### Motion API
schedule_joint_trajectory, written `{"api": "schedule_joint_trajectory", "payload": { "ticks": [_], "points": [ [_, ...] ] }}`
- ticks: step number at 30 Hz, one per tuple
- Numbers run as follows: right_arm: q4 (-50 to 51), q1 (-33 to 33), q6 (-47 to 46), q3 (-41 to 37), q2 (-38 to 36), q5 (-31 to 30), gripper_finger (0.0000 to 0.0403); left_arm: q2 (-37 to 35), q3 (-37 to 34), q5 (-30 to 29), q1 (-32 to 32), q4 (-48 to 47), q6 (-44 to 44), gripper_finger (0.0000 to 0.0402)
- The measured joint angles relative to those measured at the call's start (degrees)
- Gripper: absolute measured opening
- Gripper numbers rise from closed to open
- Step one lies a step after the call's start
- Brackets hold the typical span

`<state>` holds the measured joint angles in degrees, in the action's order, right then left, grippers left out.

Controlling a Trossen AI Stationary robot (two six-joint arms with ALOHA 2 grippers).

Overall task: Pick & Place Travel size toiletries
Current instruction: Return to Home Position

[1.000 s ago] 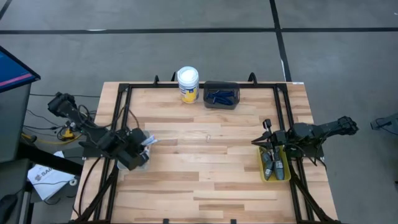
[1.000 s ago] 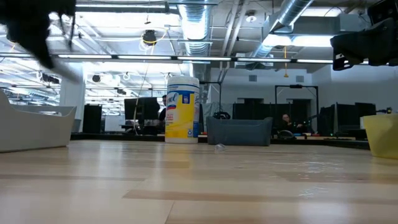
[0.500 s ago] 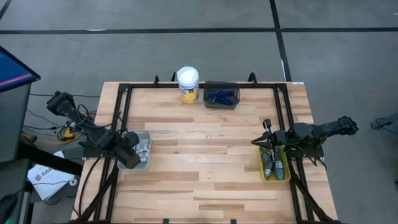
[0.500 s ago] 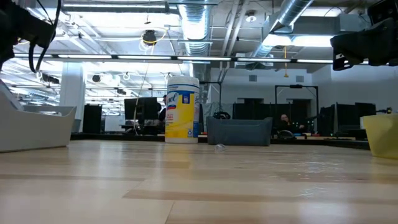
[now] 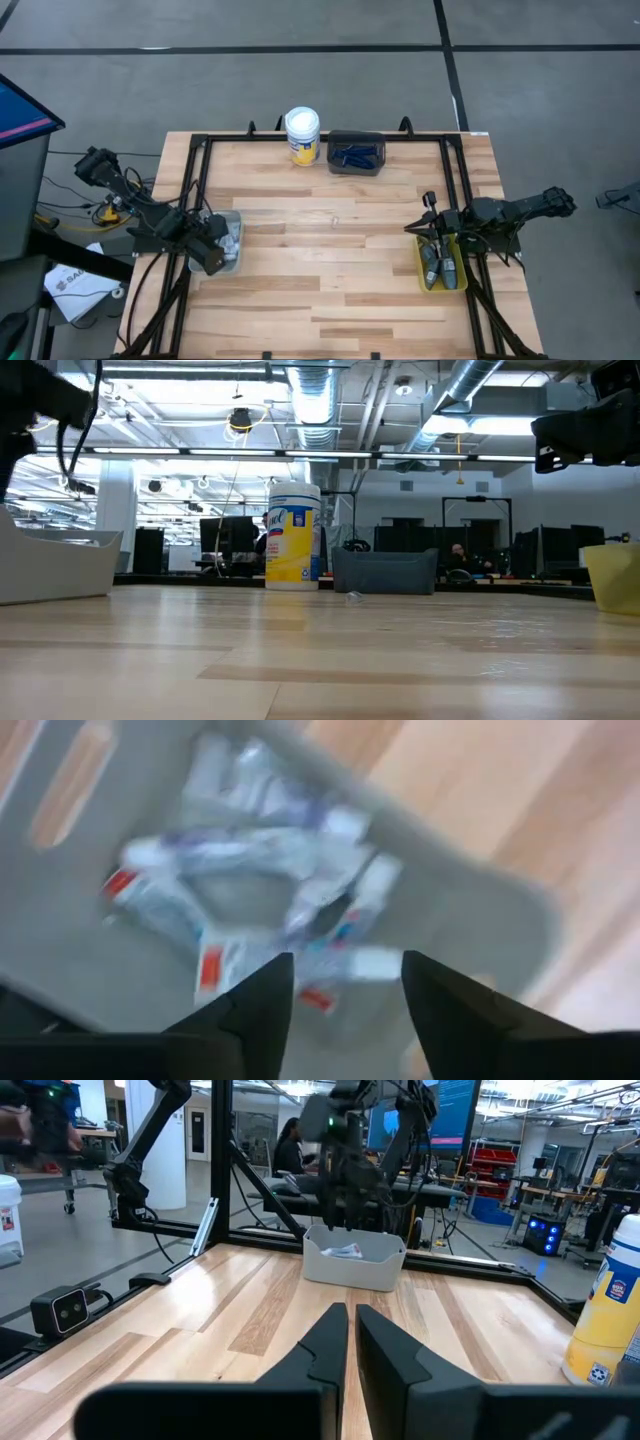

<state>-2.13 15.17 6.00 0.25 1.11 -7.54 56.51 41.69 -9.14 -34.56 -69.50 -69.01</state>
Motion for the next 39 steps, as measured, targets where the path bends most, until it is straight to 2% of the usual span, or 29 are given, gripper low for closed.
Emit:
{"api": "schedule_joint_trajectory", "payload": {
  "ticks": [4,7,13,17,20,23,26,28,34,39],
  "points": [
    [0.0,0.0,0.0,0.0,0.0,0.0,0.0017,-1.3,3.5,-4.8,0.0,5.8,5.2,0.0195],
    [0.0,0.0,0.0,0.0,0.0,0.0,0.0017,-3.2,7.3,-7.4,0.0,12.7,15.0,0.0198],
    [0.0,0.0,0.0,0.0,0.0,0.0,0.0017,-9.5,10.7,-7.4,0.0,33.8,39.2,0.0198],
    [0.0,0.0,0.0,0.0,0.0,0.0,0.0017,-14.1,10.7,-6.2,0.0,40.0,50.4,0.02],
    [0.0,0.0,0.0,0.0,0.0,0.0,0.0017,-17.1,10.6,-1.4,0.0,44.4,57.0,0.0199],
    [0.0,0.0,0.0,0.0,0.0,0.0,0.0017,-20.2,10.6,7.9,0.2,49.4,61.1,0.0198],
    [0.0,0.0,0.0,0.0,0.0,0.0,0.0017,-23.6,7.9,15.4,0.2,54.9,64.0,0.02],
    [0.0,0.0,0.0,0.0,0.0,0.0,0.0017,-26.5,4.2,17.2,0.2,57.7,64.8,0.0201],
    [0.0,0.0,0.0,0.0,0.0,0.0,0.0017,-37.6,-10.2,15.4,0.3,65.7,63.9,0.0203],
    [0.0,0.0,0.0,0.0,0.0,0.0,0.0017,-49.0,-16.3,14.8,0.3,67.8,63.7,0.0203]
  ]
}}
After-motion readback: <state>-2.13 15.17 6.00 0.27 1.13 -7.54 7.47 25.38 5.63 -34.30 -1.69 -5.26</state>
